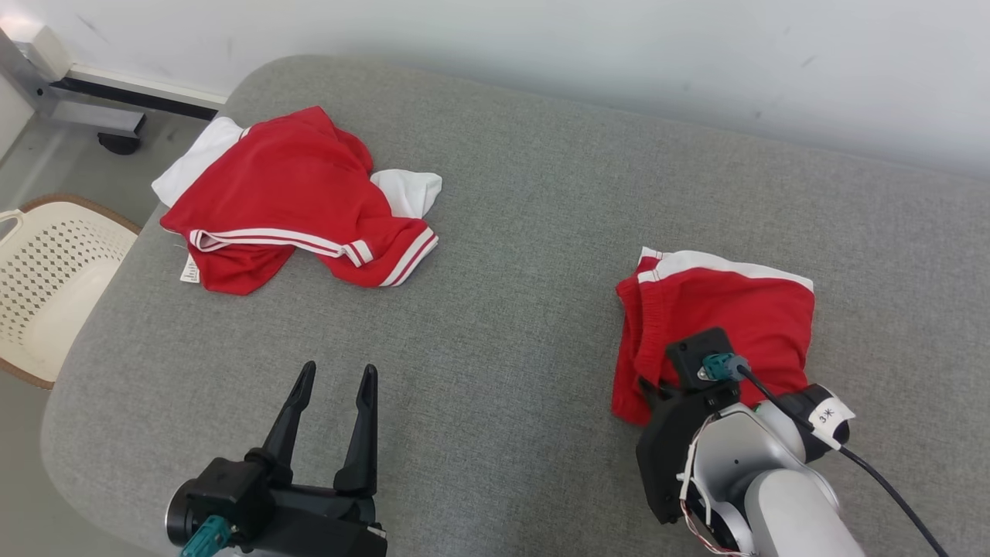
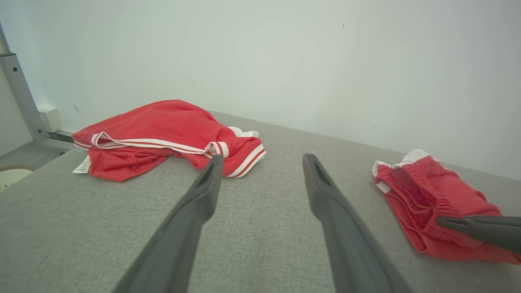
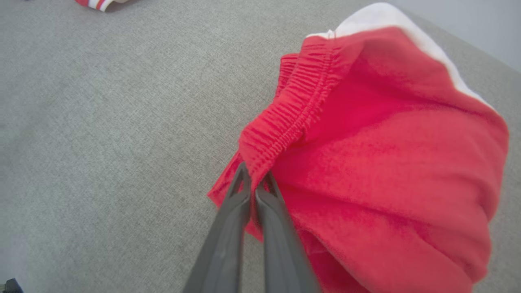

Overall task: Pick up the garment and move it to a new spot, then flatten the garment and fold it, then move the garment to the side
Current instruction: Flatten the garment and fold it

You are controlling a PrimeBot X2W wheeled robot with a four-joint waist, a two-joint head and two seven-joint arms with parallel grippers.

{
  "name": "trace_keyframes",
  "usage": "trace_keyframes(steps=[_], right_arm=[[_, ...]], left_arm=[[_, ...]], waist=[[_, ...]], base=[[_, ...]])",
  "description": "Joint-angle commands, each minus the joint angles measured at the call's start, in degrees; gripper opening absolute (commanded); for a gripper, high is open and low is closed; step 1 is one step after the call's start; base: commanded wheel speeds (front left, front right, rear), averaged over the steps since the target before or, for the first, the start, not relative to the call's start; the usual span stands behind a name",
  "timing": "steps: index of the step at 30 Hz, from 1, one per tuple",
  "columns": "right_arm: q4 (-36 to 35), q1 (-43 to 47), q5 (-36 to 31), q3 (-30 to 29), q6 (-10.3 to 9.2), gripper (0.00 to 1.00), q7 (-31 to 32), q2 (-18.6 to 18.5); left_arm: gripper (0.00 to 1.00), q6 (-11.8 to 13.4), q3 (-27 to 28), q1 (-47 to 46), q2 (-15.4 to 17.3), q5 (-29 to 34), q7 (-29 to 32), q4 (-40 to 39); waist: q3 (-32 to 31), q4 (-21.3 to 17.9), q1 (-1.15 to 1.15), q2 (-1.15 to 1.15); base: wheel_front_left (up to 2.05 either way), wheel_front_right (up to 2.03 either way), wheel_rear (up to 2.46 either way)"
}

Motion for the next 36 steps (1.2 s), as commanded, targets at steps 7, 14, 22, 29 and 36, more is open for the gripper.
trace_keyframes(steps=[7,14,22,29,36], right_arm=[[2.91,-2.36,2.77,0.92,-0.12,0.0,-2.64,0.11],[6.26,-4.42,6.02,1.91,-0.11,0.03,-5.54,0.11],[9.51,-4.95,11.91,3.02,-0.11,1.0,-8.17,0.11],[5.66,-2.04,15.14,0.26,-0.11,1.0,-9.22,0.07],[-2.61,4.71,14.32,-7.27,-0.11,1.0,-13.47,0.06]], left_arm=[[1.0,-0.24,-0.11,-0.14,-0.33,-0.5,-0.23,0.09],[1.0,-0.29,0.14,-0.54,-0.38,-0.26,-0.23,0.39],[1.0,-0.35,0.24,-0.5,-0.44,0.05,-0.23,0.75],[1.0,-0.12,0.89,0.93,0.21,0.57,-0.23,0.8],[1.0,0.5,1.24,1.78,0.97,0.79,-0.23,0.42]], waist=[[0.33,-0.31,0.0,0.0],[0.42,-0.78,0.0,0.0],[-0.4,-1.45,0.0,0.0],[-2.45,-2.81,0.0,0.0],[-4.75,-5.79,0.0,0.0]], base=[[0.0,0.0,0.0],[0.0,0.0,0.0],[0.0,0.0,0.0],[0.0,0.0,0.0],[0.0,0.0,0.0]])
